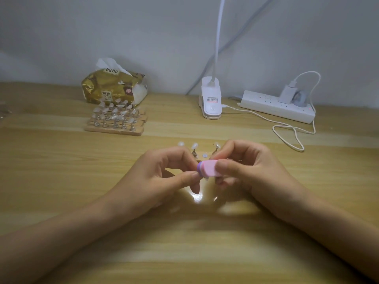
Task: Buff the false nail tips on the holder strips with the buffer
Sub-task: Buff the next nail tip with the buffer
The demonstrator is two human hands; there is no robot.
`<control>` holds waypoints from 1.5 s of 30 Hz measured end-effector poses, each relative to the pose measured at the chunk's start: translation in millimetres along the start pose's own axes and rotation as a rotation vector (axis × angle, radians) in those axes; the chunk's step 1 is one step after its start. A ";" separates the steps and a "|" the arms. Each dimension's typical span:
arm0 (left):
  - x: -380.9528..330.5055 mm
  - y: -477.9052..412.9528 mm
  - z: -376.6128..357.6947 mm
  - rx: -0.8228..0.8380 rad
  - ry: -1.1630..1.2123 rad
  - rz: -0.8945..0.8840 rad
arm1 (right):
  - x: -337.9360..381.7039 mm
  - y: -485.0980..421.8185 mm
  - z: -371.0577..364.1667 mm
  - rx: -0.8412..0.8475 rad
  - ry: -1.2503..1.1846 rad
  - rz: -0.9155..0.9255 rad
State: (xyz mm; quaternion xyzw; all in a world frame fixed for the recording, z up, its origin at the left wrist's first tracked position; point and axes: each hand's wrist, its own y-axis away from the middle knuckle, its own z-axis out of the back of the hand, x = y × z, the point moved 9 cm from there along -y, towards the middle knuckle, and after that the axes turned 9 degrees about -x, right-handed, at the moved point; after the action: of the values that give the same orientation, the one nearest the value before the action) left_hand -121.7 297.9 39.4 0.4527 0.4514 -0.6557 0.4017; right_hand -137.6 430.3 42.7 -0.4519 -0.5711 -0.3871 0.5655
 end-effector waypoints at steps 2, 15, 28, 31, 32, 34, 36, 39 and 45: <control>-0.6 -0.1 -0.2 0.002 -0.012 -0.005 | 0.9 0.7 -3.9 0.023 0.032 0.021; -0.1 -0.6 -0.7 0.009 -0.013 0.007 | 0.6 0.5 -2.6 0.009 0.005 0.006; 1.8 -0.4 1.5 -0.019 0.007 0.039 | 3.8 -0.7 6.3 -0.061 0.005 0.022; -0.1 -0.1 -0.7 0.003 -0.013 0.030 | 4.2 2.8 -5.2 0.017 0.042 0.049; 0.4 -0.3 -0.3 0.000 -0.010 0.035 | 5.5 2.1 -3.7 0.005 0.044 0.056; 2.1 -0.5 1.2 -0.018 0.006 0.052 | 6.3 -0.6 6.1 -0.067 0.010 0.034; 1.7 -0.4 0.8 -0.016 0.011 0.052 | 5.5 -0.1 6.5 -0.064 0.005 0.033; 1.2 -0.2 0.1 -0.008 0.002 0.043 | 5.7 2.6 -4.5 0.009 0.044 0.063; 0.5 -0.5 -0.1 0.006 -0.004 0.030 | 4.5 2.7 -2.9 -0.002 0.024 0.038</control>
State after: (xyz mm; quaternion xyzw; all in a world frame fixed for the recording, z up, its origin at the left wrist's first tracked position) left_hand -122.3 298.1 39.1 0.4594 0.4419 -0.6519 0.4109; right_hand -134.0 428.7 47.2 -0.4587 -0.5551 -0.3821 0.5792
